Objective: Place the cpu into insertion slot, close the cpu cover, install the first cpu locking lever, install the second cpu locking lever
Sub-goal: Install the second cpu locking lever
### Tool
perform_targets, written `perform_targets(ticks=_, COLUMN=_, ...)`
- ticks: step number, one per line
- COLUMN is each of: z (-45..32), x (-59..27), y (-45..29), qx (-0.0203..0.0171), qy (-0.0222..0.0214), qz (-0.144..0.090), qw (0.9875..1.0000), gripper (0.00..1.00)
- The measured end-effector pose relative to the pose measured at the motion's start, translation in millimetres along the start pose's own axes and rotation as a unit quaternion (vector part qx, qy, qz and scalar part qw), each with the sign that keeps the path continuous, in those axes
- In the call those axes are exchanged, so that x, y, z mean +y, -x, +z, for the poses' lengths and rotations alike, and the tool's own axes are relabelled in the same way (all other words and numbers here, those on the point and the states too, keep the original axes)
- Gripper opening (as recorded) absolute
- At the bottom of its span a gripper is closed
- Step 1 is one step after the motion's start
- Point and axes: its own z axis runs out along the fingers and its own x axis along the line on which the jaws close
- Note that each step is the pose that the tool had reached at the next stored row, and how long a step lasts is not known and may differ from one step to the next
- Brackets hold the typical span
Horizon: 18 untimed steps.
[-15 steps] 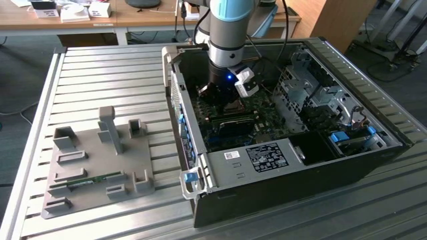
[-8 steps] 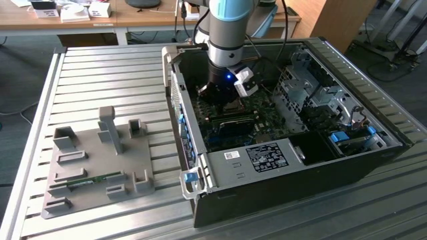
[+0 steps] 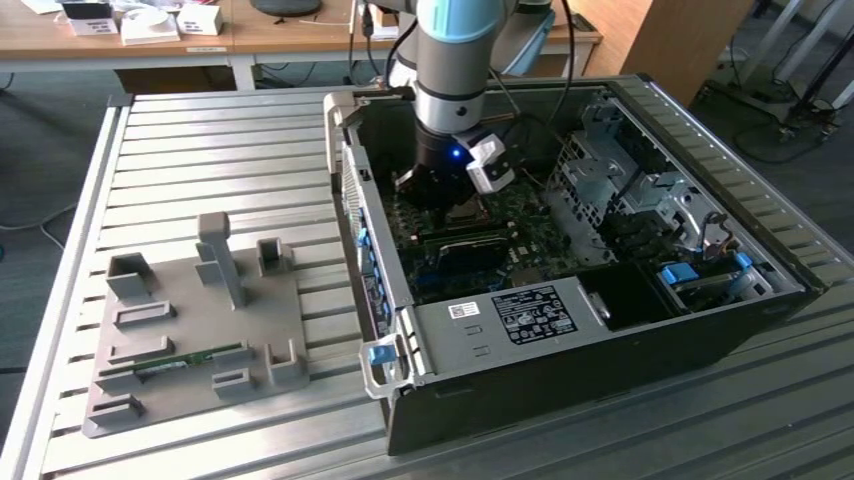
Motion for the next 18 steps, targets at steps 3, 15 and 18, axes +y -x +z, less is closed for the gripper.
perform_targets(ticks=3, z=1.4, x=0.2, y=-1.1, qx=-0.0006, qy=0.0, qz=0.0, qw=1.0, gripper=0.11)
perform_targets(ticks=15, z=4.7, x=0.1, y=-2.7, qx=-0.0015, qy=-0.0001, qz=0.0, qw=1.0, gripper=0.11)
perform_targets(ticks=18, z=6.0, x=0.1, y=-3.2, qx=-0.002, qy=-0.0002, qz=0.0, qw=1.0, gripper=0.11)
